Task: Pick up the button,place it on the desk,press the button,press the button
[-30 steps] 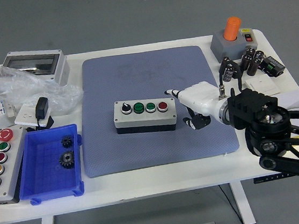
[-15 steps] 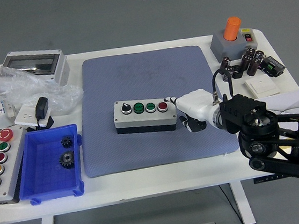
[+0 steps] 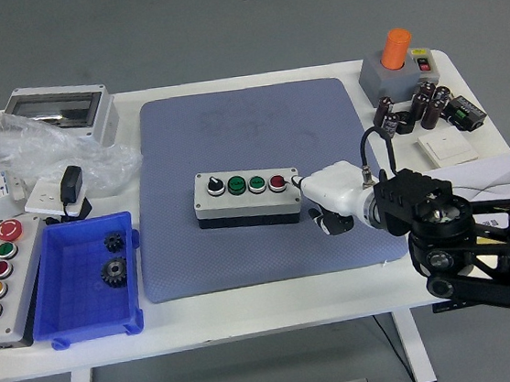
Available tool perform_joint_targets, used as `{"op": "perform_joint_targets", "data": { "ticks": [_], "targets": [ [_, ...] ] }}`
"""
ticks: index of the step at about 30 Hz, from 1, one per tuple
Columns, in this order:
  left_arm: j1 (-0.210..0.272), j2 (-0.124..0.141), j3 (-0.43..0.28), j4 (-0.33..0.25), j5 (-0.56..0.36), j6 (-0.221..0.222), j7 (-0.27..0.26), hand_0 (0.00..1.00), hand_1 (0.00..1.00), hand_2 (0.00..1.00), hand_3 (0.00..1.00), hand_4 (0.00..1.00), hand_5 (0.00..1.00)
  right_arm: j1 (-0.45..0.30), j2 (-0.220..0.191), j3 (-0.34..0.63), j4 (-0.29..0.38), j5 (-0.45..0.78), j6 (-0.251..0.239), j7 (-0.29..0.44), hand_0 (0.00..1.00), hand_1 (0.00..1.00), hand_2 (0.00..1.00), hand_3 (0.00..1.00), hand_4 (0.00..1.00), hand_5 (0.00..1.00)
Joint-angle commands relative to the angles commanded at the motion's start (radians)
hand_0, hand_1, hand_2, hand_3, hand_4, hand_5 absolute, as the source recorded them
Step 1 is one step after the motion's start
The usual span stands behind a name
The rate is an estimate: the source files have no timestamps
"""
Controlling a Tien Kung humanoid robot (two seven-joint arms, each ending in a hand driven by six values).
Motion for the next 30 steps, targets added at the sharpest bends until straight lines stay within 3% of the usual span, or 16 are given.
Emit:
{"op": "perform_joint_targets", "data": {
  "ticks": [18, 22, 30],
  "targets": [
    [-0.001, 0.000, -0.011, -0.002, 0.009, 0.000, 0.001, 0.591, 0.652, 0.594, 0.612, 0.649, 0.277, 0.010, 0.018, -0.035, -0.024, 0.004, 0.001, 0.000, 0.345, 0.412, 0.266, 0.998, 0.323, 0.002],
    [0.001, -0.002, -0.011, -0.002, 0.009, 0.001, 0.000, 0.591, 0.652, 0.594, 0.612, 0.649, 0.277, 0.001, 0.002, 0.012, -0.003, -0.011, -0.057, 0.027, 0.345, 0.412, 0.266, 0.998, 0.323, 0.002],
    [0.008, -0.008, 0.000, 0.000, -0.004, 0.004, 0.001, 0.591, 0.651, 0.594, 0.611, 0.652, 0.285, -0.079, -0.053, 0.199, 0.045, 0.014, -0.256, 0.195, 0.331, 0.401, 0.262, 0.998, 0.350, 0.002]
  ]
}}
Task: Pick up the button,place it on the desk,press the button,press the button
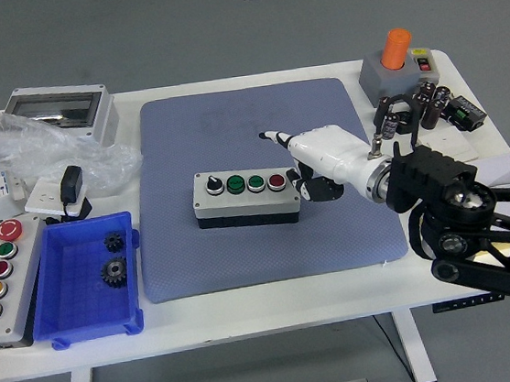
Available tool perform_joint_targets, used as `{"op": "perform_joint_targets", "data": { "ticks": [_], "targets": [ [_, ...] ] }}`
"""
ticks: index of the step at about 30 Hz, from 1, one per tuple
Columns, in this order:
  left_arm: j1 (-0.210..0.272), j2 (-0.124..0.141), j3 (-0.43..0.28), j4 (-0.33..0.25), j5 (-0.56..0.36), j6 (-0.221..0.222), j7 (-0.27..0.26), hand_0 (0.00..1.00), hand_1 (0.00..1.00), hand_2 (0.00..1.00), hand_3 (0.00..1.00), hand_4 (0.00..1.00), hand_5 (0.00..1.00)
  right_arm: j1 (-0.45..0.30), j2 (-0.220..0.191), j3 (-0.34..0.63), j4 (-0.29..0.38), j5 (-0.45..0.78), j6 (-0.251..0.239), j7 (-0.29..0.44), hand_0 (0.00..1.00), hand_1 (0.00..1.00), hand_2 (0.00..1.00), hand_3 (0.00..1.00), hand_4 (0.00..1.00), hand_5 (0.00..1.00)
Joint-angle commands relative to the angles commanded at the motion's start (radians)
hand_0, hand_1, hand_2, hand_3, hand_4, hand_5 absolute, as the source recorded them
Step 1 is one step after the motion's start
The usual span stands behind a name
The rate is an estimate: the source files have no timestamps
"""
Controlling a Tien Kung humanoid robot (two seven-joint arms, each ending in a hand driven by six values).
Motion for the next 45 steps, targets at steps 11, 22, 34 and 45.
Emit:
{"op": "perform_joint_targets", "data": {
  "ticks": [11, 22, 34, 45],
  "targets": [
    [0.003, -0.012, 0.006, 0.000, -0.006, 0.003, 0.001, 0.592, 0.651, 0.594, 0.612, 0.655, 0.286, -0.134, 0.074, 0.259, -0.112, 0.139, -0.278, 0.259, 0.409, 0.475, 0.564, 0.764, 0.702, 0.259],
    [0.009, -0.019, 0.033, 0.004, -0.028, 0.008, 0.006, 0.590, 0.652, 0.594, 0.611, 0.658, 0.288, -0.168, 0.135, 0.369, -0.303, 0.461, -0.420, 0.552, 0.529, 0.607, 0.677, 0.815, 0.791, 0.382],
    [0.014, -0.013, 0.050, 0.006, -0.039, 0.010, 0.003, 0.591, 0.651, 0.594, 0.613, 0.663, 0.291, -0.180, 0.161, 0.374, -0.370, 0.763, -0.380, 0.754, 0.732, 0.721, 0.764, 0.814, 0.894, 0.577],
    [0.022, -0.022, 0.042, 0.007, -0.042, 0.006, 0.004, 0.593, 0.650, 0.594, 0.612, 0.669, 0.289, -0.181, 0.166, 0.382, -0.373, 0.829, -0.370, 0.783, 0.754, 0.730, 0.765, 0.809, 0.923, 0.638]
  ]
}}
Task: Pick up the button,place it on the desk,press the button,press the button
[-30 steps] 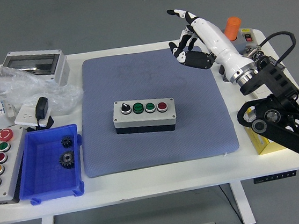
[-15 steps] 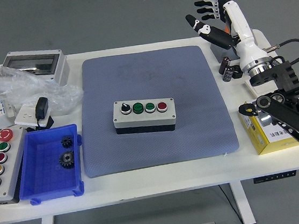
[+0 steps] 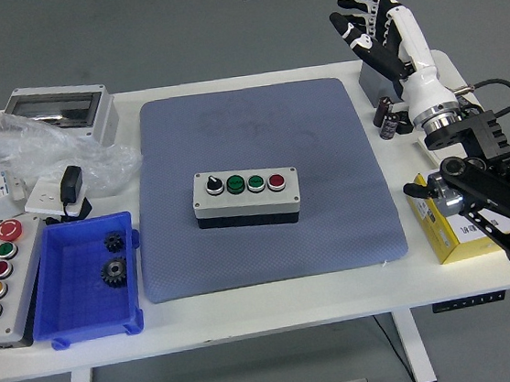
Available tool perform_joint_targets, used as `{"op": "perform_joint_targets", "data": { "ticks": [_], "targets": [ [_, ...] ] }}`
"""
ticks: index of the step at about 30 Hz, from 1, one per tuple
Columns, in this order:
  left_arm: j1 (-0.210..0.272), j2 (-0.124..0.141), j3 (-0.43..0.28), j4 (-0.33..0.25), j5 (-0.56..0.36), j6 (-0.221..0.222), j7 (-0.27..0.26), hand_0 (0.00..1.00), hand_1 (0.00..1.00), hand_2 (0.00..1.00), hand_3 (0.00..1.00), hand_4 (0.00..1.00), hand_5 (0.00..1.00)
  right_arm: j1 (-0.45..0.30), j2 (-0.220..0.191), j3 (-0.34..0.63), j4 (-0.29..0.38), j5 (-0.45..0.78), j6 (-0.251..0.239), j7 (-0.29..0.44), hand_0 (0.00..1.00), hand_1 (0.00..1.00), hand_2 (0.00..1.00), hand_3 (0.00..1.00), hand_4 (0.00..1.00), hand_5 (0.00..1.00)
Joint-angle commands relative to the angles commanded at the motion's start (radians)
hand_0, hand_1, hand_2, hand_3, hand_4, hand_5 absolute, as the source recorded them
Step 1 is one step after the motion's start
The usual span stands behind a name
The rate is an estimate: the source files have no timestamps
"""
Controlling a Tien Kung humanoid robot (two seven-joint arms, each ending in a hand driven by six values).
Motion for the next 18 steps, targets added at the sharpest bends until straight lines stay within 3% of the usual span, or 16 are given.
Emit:
{"op": "perform_joint_targets", "data": {
  "ticks": [18],
  "targets": [
    [0.010, -0.006, 0.000, 0.002, -0.010, 0.001, 0.002, 0.593, 0.651, 0.594, 0.613, 0.683, 0.279, 0.013, 0.012, 0.038, -0.004, 0.016, 0.023, 0.032, 0.761, 0.734, 0.764, 0.799, 0.951, 0.695]
  ]
}}
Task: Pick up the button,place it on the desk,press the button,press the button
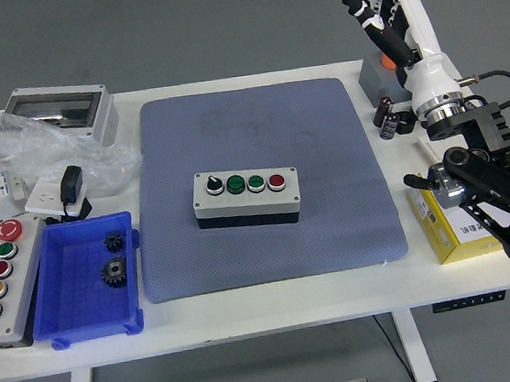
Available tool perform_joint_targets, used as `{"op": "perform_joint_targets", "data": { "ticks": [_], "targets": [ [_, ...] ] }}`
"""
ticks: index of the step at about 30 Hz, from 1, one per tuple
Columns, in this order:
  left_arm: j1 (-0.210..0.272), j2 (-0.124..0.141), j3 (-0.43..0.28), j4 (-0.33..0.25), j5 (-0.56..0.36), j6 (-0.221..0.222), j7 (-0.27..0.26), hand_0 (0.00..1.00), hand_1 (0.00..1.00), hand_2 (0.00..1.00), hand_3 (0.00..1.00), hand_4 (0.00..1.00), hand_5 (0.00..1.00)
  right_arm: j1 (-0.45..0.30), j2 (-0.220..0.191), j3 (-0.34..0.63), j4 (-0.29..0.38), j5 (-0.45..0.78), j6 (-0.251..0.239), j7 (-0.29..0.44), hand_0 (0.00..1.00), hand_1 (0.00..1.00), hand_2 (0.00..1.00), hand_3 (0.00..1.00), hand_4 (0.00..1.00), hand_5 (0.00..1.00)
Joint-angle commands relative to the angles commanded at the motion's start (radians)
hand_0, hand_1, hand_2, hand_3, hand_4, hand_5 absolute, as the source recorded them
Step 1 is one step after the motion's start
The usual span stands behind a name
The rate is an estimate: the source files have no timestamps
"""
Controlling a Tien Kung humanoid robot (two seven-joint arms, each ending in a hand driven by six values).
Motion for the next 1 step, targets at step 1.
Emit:
{"op": "perform_joint_targets", "data": {
  "ticks": [1],
  "targets": [
    [0.000, 0.000, 0.000, 0.000, -0.001, 0.000, 0.000, 0.593, 0.651, 0.594, 0.613, 0.683, 0.279, 0.001, 0.001, 0.002, 0.000, -0.002, 0.006, -0.001, 0.761, 0.734, 0.764, 0.799, 0.951, 0.695]
  ]
}}
